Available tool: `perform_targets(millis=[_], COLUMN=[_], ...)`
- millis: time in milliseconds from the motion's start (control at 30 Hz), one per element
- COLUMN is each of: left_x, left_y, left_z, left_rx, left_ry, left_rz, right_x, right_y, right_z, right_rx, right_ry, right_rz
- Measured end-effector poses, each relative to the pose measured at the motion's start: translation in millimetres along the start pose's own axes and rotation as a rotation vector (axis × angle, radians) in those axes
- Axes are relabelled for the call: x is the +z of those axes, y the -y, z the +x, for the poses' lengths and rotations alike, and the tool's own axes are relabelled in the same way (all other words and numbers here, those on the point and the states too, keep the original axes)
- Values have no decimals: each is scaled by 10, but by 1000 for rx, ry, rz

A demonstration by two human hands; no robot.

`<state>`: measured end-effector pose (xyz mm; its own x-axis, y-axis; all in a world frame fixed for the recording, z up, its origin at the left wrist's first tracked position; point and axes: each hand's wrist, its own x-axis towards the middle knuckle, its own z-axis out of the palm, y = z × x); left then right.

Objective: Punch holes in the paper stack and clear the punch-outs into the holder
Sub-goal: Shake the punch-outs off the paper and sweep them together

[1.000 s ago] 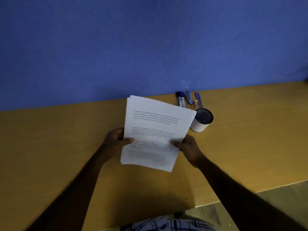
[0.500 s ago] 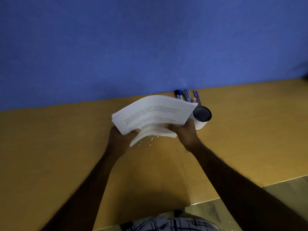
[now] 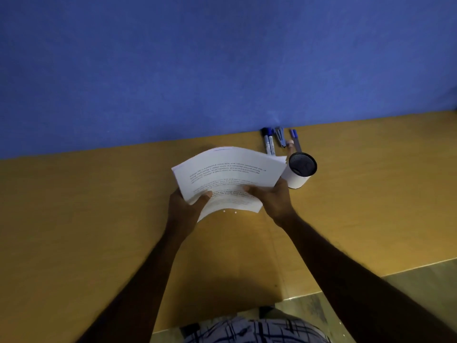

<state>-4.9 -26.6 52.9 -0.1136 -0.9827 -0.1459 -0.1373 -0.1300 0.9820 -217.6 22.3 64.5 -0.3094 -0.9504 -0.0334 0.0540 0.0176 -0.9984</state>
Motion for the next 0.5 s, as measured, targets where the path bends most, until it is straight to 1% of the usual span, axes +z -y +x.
perform_targets(millis=[200,267,333,400,467,500], left_x=[21,-5,-22,-25,-28,-26], left_y=[-61,-97,-135,-178,-211,-221], left_z=[-21,-3,12,8,9,19], left_rx=[26,52,77,80,69,75], left_ry=[-4,-38,-75,-84,-81,-78], left_rz=[58,17,-65,-143,-202,-224], right_x=[-76,-153,-242,-290,-261,-235], right_y=[-48,-112,-279,-405,-496,-534], right_z=[-2,-9,-41,-99,-148,-156], right_rx=[-5,32,141,317,455,521], right_ry=[57,34,-13,-51,-74,-79], right_rz=[-80,-101,-105,-80,48,152])
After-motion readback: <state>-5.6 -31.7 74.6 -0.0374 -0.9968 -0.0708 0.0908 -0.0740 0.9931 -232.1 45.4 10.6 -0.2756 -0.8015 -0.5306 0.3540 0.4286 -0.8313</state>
